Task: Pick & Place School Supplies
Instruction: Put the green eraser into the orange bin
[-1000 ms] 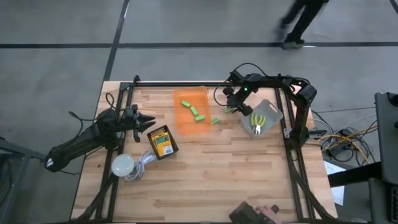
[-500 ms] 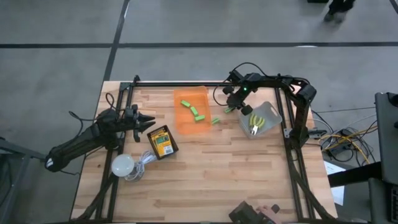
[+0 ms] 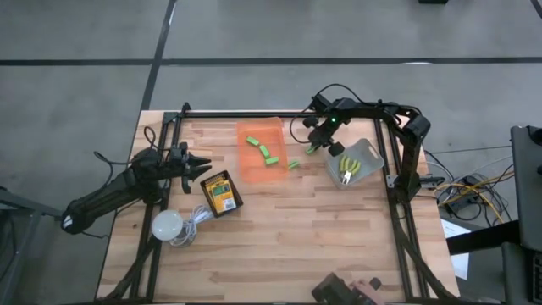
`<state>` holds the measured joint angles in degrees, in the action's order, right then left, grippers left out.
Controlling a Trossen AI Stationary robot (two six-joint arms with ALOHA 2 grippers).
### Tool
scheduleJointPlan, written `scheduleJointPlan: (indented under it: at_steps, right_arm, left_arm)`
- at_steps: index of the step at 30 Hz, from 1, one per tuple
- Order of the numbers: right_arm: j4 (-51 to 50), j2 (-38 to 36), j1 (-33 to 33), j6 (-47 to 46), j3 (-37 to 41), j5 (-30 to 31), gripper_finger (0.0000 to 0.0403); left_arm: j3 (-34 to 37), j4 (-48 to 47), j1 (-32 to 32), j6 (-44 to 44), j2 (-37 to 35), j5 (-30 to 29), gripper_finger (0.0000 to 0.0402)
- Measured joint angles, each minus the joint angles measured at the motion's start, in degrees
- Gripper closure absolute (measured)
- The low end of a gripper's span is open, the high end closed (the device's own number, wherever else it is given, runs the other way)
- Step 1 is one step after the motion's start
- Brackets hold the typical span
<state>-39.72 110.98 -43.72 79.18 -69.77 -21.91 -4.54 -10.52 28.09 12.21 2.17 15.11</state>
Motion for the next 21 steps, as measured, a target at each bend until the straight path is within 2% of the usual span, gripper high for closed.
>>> scheduleJointPlan:
  at_steps: [15,21]
  right_arm:
    - [-11.29,-0.13,-0.02,-1.17,-12.87,0.05,0.0353]
    - [-8.64,0.11,0.57,-18.61,-11.93,-0.88,0.0330]
  left_arm:
    - [0.00,0.00,0.01,0.00,0.00,0.00,0.0282]
    - [0.01,0.00,0.00,0.00,0.02,0.00,0.0282]
